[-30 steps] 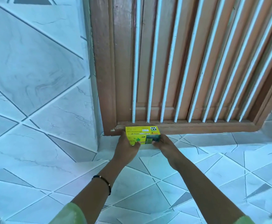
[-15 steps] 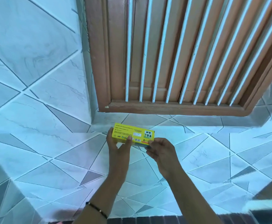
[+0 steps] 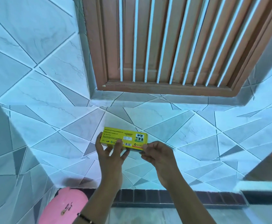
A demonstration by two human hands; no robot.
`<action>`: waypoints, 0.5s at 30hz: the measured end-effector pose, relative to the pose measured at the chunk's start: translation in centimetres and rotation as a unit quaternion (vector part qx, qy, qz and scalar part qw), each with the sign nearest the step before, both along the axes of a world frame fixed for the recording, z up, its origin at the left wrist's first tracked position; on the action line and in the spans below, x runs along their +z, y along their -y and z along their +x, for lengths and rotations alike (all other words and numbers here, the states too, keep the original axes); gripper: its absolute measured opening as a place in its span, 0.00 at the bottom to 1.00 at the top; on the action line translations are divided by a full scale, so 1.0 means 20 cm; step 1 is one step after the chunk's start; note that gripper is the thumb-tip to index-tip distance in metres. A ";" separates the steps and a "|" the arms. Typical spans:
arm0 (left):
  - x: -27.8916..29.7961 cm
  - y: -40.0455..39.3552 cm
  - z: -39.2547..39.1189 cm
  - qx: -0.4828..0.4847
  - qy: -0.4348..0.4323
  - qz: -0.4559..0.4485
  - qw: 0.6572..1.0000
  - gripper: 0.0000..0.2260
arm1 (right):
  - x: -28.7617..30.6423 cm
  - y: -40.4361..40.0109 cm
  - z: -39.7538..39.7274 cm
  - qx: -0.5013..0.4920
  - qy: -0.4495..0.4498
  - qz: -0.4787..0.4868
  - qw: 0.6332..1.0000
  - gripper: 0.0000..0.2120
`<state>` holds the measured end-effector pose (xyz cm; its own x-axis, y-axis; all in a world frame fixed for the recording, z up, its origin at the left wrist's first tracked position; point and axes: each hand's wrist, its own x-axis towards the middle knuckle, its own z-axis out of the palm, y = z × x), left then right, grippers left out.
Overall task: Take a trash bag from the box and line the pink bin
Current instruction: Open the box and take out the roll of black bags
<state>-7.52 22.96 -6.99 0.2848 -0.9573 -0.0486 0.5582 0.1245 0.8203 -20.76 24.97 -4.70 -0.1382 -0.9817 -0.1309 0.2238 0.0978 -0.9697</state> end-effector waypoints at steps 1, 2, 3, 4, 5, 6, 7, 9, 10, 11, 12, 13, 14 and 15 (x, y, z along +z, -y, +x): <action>0.00 -0.02 0.00 -0.001 0.000 0.005 1.000 0.23 | 0.01 -0.03 0.00 -0.003 0.001 0.006 1.000 0.07; 0.00 -0.05 0.01 -0.004 -0.003 0.010 1.000 0.23 | 0.01 -0.06 0.01 -0.007 0.006 0.012 1.000 0.08; 0.00 -0.06 0.02 -0.011 -0.007 0.012 1.000 0.23 | 0.02 -0.08 0.01 -0.010 0.013 0.015 1.000 0.07; 0.01 -0.08 0.03 -0.019 -0.009 0.011 1.000 0.23 | 0.03 -0.11 0.01 -0.015 0.017 0.015 1.000 0.08; 0.01 -0.08 0.04 -0.030 -0.006 0.009 0.999 0.23 | 0.04 -0.13 0.01 -0.022 0.022 0.012 0.999 0.08; 0.02 -0.09 0.05 -0.044 0.001 0.005 0.999 0.23 | 0.04 -0.15 0.01 -0.031 0.025 0.010 0.999 0.08; 0.03 -0.09 0.07 -0.060 0.007 0.003 0.998 0.23 | 0.04 -0.17 0.02 -0.043 0.029 0.009 0.999 0.07; 0.05 -0.09 0.11 -0.085 0.016 0.005 0.996 0.23 | 0.05 -0.19 0.05 -0.058 0.033 0.014 0.998 0.09; 0.06 -0.09 0.13 -0.092 0.017 0.006 0.996 0.23 | 0.06 -0.19 0.07 -0.061 0.033 0.017 0.997 0.11; 0.07 -0.08 0.15 -0.097 0.014 0.008 0.995 0.23 | 0.07 -0.19 0.08 -0.058 0.031 0.013 0.998 0.13; 0.07 -0.07 0.17 -0.102 0.009 0.009 0.995 0.23 | 0.07 -0.19 0.09 -0.051 0.022 0.003 0.998 0.14; 0.07 -0.07 0.20 -0.106 0.007 0.009 0.994 0.23 | 0.08 -0.18 0.11 -0.041 -0.001 -0.009 0.999 0.16; 0.06 -0.06 0.23 -0.110 0.009 0.010 0.994 0.24 | 0.08 -0.18 0.13 -0.031 -0.044 -0.022 0.998 0.18; 0.06 -0.06 0.25 -0.112 0.011 0.012 0.994 0.24 | 0.08 -0.18 0.15 -0.019 -0.098 -0.036 0.994 0.19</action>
<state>-2.49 24.22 -5.82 0.0658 -0.9955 -0.0683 0.5523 -0.0207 0.8334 -17.83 28.65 -3.17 -0.1918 -0.9810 -0.0278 0.0329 0.0219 -0.9992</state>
